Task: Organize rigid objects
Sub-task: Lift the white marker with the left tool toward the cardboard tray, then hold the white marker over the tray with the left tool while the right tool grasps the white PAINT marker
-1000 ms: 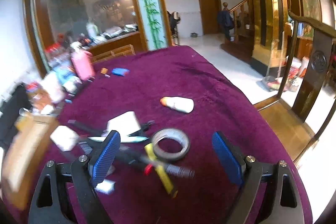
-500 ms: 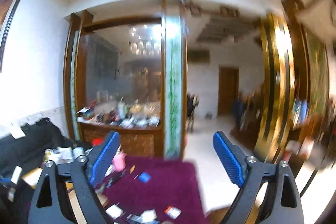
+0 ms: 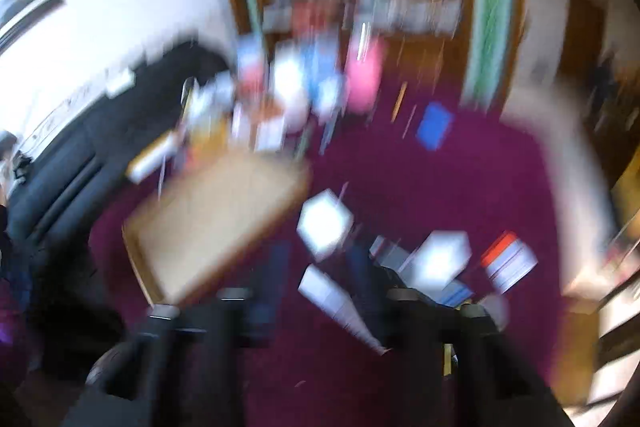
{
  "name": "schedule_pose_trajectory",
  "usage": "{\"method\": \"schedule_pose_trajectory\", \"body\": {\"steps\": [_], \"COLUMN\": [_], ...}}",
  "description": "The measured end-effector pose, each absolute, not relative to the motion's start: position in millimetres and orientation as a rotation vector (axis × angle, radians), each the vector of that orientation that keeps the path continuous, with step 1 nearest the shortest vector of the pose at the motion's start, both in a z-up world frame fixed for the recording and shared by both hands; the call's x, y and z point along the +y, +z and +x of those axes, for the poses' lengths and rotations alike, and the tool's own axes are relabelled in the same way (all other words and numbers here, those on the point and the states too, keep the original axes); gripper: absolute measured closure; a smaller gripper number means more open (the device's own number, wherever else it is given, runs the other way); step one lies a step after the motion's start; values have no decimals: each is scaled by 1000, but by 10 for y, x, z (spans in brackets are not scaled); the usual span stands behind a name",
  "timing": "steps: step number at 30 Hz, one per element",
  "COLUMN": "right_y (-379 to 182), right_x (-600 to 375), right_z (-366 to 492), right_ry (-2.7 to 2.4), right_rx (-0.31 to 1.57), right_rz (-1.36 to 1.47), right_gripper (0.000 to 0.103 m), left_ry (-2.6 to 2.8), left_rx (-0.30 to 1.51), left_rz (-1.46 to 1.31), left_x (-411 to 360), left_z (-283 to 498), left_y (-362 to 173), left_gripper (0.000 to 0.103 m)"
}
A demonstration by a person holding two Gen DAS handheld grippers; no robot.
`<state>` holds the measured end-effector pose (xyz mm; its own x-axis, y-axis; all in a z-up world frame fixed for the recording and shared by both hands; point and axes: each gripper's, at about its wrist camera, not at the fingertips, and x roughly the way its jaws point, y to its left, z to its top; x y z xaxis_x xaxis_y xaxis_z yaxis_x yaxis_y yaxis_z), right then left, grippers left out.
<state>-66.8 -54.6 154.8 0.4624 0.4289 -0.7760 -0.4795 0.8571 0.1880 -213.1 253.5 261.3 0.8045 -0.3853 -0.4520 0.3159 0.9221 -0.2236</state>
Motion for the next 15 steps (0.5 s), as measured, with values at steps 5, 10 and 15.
{"method": "schedule_pose_trajectory", "body": {"steps": [5, 10, 15], "right_y": [735, 553, 450], "right_x": [-312, -202, -354], "right_z": [-470, -370, -306], "right_ry": [617, 664, 710], "right_rx": [1034, 1067, 1091], "right_rz": [-105, -224, -206], "right_gripper": [88, 88, 88], "left_ry": [-381, -335, -278], "left_rx": [567, 631, 715], "left_rz": [-161, -219, -270], "left_x": [2471, 2490, 2575], "left_z": [-1951, -1707, -1459], "left_y": [2091, 1680, 1275], "left_gripper": [91, 91, 91]}}
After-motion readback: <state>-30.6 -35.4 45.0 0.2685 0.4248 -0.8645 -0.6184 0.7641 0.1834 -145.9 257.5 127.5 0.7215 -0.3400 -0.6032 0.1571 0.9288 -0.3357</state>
